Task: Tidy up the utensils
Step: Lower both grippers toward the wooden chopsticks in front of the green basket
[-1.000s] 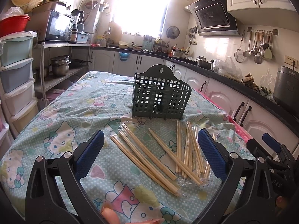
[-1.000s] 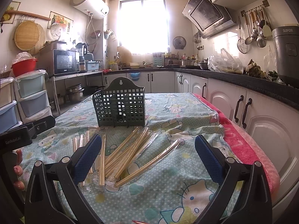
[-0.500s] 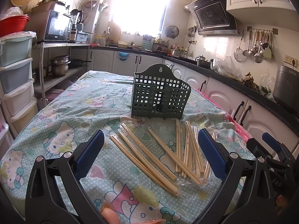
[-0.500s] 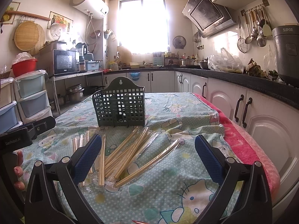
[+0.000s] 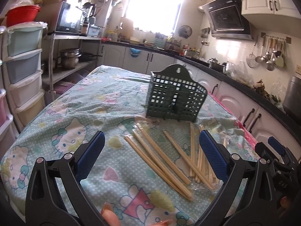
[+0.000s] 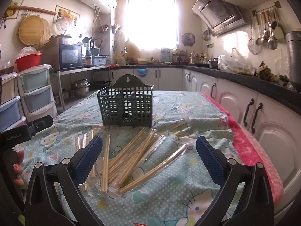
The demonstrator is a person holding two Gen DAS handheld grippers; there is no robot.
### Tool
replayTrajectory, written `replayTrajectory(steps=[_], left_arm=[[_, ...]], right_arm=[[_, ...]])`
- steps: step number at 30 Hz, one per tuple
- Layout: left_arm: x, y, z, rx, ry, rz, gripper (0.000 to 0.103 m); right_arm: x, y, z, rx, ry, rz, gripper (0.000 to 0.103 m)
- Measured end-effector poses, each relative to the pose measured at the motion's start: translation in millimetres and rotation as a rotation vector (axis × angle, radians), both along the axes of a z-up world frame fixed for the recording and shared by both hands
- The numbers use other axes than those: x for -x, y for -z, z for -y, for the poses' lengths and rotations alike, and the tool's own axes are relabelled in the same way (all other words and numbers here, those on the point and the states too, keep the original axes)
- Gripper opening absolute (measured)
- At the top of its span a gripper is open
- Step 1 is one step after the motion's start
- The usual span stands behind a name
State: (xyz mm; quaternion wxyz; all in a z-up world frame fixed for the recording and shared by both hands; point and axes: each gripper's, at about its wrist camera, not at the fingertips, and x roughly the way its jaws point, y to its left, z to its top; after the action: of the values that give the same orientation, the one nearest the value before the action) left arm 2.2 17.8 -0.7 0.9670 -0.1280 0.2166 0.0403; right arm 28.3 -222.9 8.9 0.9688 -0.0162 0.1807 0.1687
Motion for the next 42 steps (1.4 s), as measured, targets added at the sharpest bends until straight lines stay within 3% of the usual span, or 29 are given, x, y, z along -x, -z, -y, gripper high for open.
replayTrajectory(steps=[11, 17, 35, 42], left_arm=[[-15.9, -5.2, -22.8, 0.013, -0.027, -0.033, 0.093], [-34.7, -11.4, -30.1, 0.013, -0.013, -0.050, 0.093], [-99.7, 17.9, -22.9, 0.024, 0.142, -0.228, 0.093], [-138.1, 32.0, -33.0, 0.059, 0.180, -0.327, 0.070]], right_arm=[[-44.1, -1.5, -21.9, 0.030, -0.090, -0.118, 0.097], [-60.0, -4.0, -35.8, 0.060, -0.117, -0.135, 0.097], [-120.2, 0.7, -36.6, 0.092, -0.099, -0.228, 0.097], [-134.7, 5.2, -33.8, 0.089, -0.094, -0.255, 0.097]])
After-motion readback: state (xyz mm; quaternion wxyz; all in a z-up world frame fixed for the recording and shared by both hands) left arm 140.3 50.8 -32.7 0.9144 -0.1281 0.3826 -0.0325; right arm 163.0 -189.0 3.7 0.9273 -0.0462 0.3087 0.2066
